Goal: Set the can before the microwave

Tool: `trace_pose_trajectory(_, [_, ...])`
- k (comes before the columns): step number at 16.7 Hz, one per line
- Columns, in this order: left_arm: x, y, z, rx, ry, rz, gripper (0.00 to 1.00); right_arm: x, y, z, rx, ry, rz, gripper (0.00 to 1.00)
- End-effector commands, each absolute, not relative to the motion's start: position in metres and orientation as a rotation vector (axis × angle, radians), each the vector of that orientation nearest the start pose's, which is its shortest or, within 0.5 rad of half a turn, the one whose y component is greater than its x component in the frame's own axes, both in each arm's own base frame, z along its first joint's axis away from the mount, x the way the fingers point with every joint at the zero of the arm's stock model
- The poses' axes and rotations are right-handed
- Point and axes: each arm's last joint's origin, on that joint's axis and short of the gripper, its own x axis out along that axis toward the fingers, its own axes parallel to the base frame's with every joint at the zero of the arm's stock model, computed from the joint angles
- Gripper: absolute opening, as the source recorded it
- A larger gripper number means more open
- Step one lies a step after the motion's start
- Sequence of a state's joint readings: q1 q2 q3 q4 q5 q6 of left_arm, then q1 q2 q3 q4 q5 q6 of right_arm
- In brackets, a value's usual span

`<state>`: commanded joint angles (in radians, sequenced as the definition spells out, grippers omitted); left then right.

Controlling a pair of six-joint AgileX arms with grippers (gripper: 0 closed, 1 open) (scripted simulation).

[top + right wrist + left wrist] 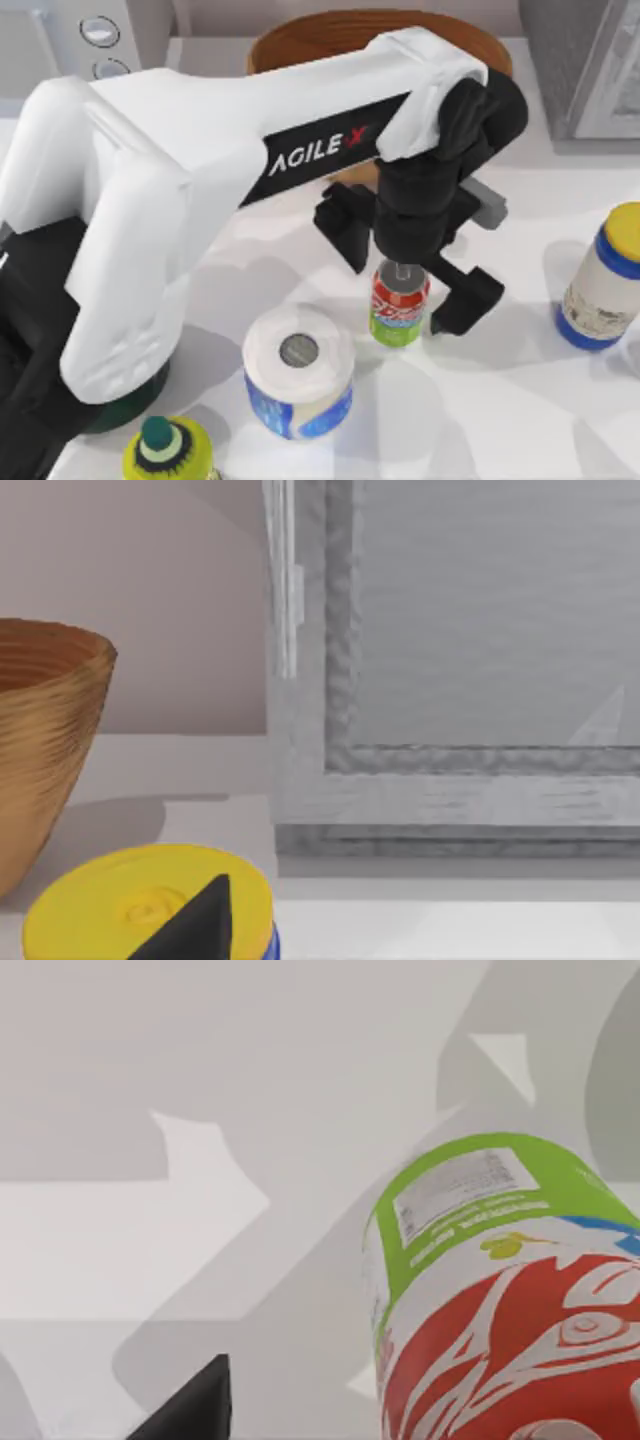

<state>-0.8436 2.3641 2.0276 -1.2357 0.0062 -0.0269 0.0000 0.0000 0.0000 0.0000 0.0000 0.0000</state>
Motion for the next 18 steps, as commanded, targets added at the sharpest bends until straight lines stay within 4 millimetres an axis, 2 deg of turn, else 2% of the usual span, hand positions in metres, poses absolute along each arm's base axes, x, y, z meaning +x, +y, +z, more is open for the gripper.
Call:
trace_pose_trajectory(4, [0.3131, -0.3436, 0.1601, 0.629, 1.479, -0.63, 1.0, 0.1057, -0.0012, 0.16, 0.0, 0.0, 0.0, 1.0])
trace_pose_trajectory(17, [0.3131, -0.3436, 0.1601, 0.629, 1.479, -0.63, 0.02, 0.1057, -0.0012, 0.16, 0.0, 0.0, 0.0, 1.0])
trace_pose_trajectory(18, [0.3131, -0.3436, 0.1601, 0.629, 1.479, -0.63, 0.0, 0.1057, -0.0012, 0.16, 0.0, 0.0, 0.0, 1.0])
